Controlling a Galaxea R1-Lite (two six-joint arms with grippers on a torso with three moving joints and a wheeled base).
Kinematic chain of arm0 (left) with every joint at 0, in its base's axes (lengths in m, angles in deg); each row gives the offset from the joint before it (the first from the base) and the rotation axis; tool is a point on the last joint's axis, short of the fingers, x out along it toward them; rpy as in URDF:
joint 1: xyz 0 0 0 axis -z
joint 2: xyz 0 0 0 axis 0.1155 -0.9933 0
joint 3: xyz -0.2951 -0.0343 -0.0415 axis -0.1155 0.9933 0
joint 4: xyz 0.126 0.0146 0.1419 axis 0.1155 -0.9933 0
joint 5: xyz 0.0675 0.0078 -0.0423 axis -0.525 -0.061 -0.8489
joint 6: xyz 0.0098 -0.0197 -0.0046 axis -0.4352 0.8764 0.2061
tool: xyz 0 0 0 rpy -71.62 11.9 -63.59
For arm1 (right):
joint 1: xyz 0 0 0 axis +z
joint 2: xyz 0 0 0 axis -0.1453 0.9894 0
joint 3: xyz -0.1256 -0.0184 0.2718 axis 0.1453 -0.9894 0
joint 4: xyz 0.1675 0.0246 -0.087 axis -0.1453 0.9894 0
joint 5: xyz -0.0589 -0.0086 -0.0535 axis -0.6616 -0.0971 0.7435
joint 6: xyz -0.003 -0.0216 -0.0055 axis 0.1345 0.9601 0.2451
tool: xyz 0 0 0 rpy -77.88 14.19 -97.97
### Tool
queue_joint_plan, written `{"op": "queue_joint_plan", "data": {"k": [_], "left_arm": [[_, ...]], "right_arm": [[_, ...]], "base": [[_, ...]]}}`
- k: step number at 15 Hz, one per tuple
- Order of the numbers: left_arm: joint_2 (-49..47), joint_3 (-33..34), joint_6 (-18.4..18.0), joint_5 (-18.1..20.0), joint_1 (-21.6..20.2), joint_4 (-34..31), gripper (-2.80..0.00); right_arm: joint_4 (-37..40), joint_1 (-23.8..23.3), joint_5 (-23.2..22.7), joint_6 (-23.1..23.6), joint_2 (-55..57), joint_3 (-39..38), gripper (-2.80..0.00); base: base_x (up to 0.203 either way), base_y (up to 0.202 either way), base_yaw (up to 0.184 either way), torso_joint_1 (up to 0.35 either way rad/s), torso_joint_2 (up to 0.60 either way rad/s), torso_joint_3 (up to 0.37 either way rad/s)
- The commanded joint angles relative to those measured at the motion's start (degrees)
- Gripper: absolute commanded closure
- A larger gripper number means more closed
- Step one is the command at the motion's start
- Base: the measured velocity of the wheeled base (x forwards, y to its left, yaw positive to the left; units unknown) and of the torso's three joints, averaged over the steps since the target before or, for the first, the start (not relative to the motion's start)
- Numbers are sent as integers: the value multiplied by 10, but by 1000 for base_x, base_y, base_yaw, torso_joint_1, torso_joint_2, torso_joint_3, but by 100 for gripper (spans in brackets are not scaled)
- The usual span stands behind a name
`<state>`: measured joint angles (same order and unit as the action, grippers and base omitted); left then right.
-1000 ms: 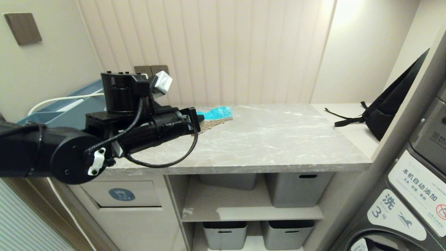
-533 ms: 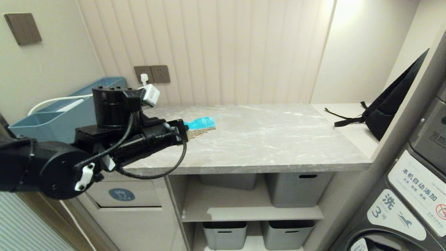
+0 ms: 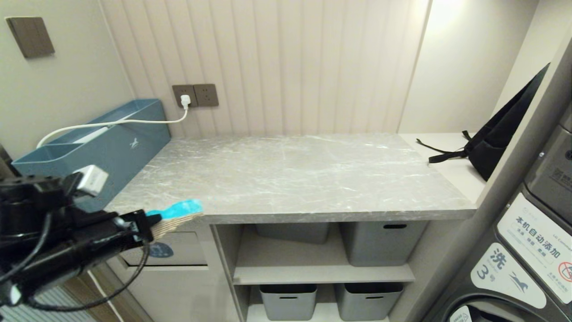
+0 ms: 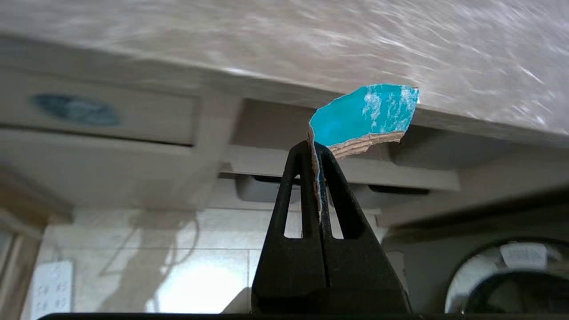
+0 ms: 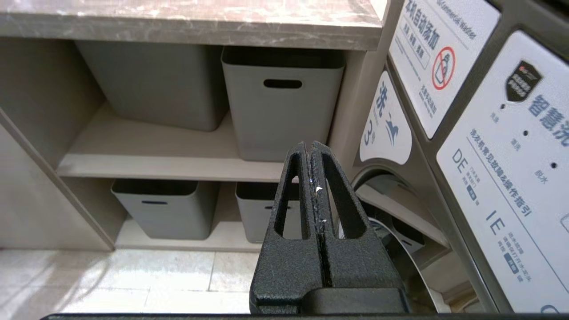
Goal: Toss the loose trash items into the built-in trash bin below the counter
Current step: Put the garbage in the trash can
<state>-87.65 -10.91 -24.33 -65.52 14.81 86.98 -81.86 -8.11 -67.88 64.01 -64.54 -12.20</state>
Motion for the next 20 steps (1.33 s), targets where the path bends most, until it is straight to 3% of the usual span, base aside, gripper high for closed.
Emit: {"op": "queue_joint_plan", "data": {"k": [1, 3, 10, 13, 20], "left_arm": [[79, 38, 1, 6, -63, 2, 0], [116, 60, 0, 9, -89, 2, 0], [193, 133, -6, 9, -91, 1, 0], [198, 138, -11, 9, -91, 2, 0], [196, 147, -28, 8, -91, 2, 0]], "right_arm": [[0, 0, 0, 2, -3, -1, 0], [-3, 0, 2, -3, -3, -1, 0], [-3, 0, 1, -11, -3, 0, 0], [-3, 0, 3, -39, -3, 0, 0], [-3, 0, 2, -21, -3, -2, 0]], "base": [[0, 0, 0, 0, 0, 0], [0, 0, 0, 0, 0, 0], [0, 0, 0, -1, 4, 4], [0, 0, 0, -176, 392, 211], [0, 0, 0, -239, 529, 290]]}}
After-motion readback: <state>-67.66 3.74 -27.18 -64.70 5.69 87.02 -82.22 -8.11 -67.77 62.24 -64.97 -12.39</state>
